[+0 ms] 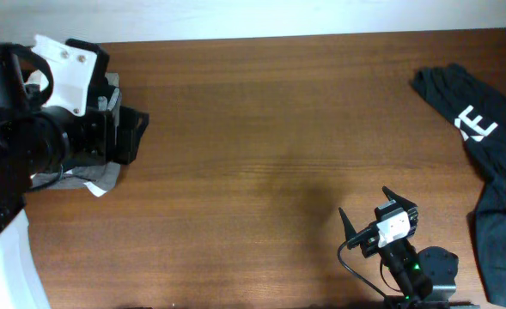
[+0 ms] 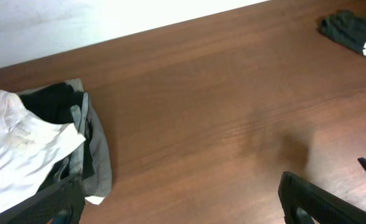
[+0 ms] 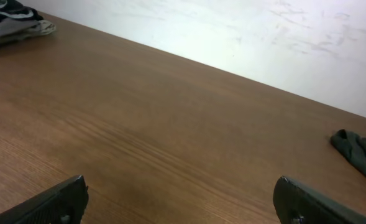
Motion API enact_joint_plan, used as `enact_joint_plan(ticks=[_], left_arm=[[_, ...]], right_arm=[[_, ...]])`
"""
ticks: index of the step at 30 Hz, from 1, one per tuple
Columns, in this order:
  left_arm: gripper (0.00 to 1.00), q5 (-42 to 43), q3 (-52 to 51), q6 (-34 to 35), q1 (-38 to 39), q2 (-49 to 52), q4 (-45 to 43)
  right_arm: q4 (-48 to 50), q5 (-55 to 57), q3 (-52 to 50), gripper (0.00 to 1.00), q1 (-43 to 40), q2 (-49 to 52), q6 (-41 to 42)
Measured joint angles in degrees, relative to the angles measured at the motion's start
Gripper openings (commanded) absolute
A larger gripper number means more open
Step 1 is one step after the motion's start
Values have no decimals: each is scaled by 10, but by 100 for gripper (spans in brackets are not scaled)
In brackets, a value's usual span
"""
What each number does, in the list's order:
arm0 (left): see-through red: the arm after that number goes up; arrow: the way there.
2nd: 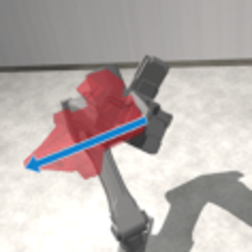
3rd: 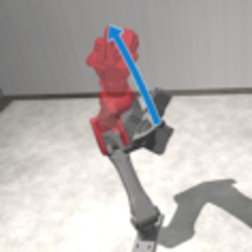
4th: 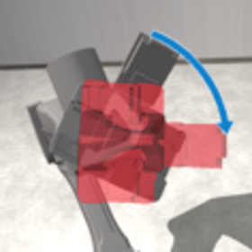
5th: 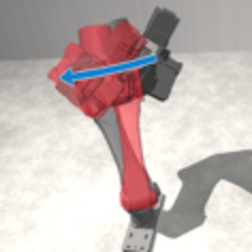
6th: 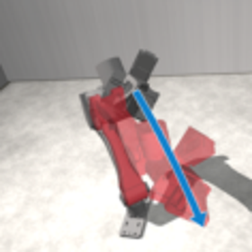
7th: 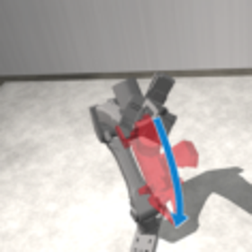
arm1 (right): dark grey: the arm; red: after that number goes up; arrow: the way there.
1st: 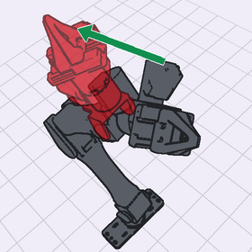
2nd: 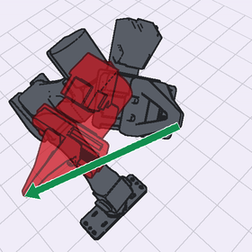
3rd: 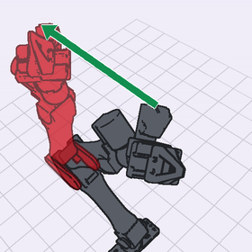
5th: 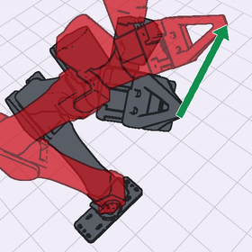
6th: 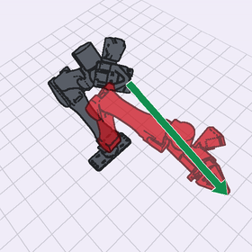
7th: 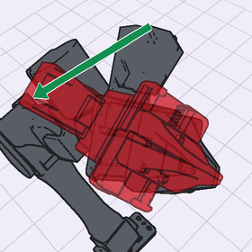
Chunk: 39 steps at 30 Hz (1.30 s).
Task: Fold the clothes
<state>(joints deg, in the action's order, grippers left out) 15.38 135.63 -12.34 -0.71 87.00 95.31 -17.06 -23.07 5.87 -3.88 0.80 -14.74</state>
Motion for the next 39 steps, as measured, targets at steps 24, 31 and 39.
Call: enact_joint_plan(ticks=[24,31,39], left_arm=[[99,8,-1259,-9,16,-772,-895],[99,-8,-1345,-9,36,-862,-916],[99,-9,-1345,-9,36,-862,-916]], right_arm=[[5,0,-2,99,-1,-1,0],[4,0,-2,99,-1,-2,0],[4,0,-2,99,-1,-2,0]])
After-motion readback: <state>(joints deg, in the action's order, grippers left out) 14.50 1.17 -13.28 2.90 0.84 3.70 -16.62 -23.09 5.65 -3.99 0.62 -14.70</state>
